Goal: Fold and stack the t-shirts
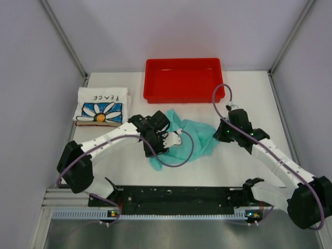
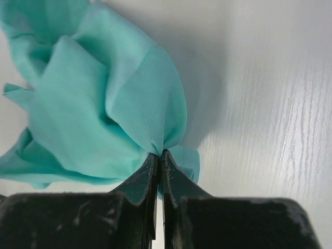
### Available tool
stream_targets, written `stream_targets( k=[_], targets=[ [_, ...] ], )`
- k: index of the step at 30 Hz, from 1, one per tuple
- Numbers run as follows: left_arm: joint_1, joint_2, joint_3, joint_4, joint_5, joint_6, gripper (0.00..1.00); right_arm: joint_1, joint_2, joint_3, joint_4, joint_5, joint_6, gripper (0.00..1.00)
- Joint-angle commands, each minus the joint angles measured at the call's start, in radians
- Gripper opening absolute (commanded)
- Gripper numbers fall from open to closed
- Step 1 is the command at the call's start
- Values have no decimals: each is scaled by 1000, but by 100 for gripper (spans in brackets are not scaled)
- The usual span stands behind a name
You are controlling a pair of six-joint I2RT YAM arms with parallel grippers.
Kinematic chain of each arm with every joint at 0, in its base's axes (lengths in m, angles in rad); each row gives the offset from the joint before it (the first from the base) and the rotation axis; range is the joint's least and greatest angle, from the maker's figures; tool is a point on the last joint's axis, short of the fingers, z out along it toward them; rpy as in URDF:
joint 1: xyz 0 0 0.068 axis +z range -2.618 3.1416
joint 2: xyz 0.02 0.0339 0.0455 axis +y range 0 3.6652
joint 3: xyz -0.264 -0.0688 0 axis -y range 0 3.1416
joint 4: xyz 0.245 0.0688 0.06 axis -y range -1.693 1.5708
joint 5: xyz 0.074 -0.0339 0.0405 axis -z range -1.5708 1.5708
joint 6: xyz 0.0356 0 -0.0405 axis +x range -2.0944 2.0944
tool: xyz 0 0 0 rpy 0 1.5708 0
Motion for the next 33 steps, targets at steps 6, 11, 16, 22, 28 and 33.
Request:
stream_targets(
  k=[6,11,16,22,28,33],
  targets=[
    [-23,-5,92,140,12,-148,52,-8,-167,239,-79,-36,57,0],
    [6,-52,252,153,11,-125,60,11,-58,628,-72,-122,37,0],
    [42,-58,370,139,-19,-88,65,118,72,967,62,-180,-22,0],
    [40,-5,468,193,28,-123,68,117,134,1100,109,28,-19,0],
    [7,130,537,201,197,-189,63,25,103,996,108,162,60,0],
    [-76,260,551,216,214,-235,59,-80,45,786,100,257,60,0]
  ],
)
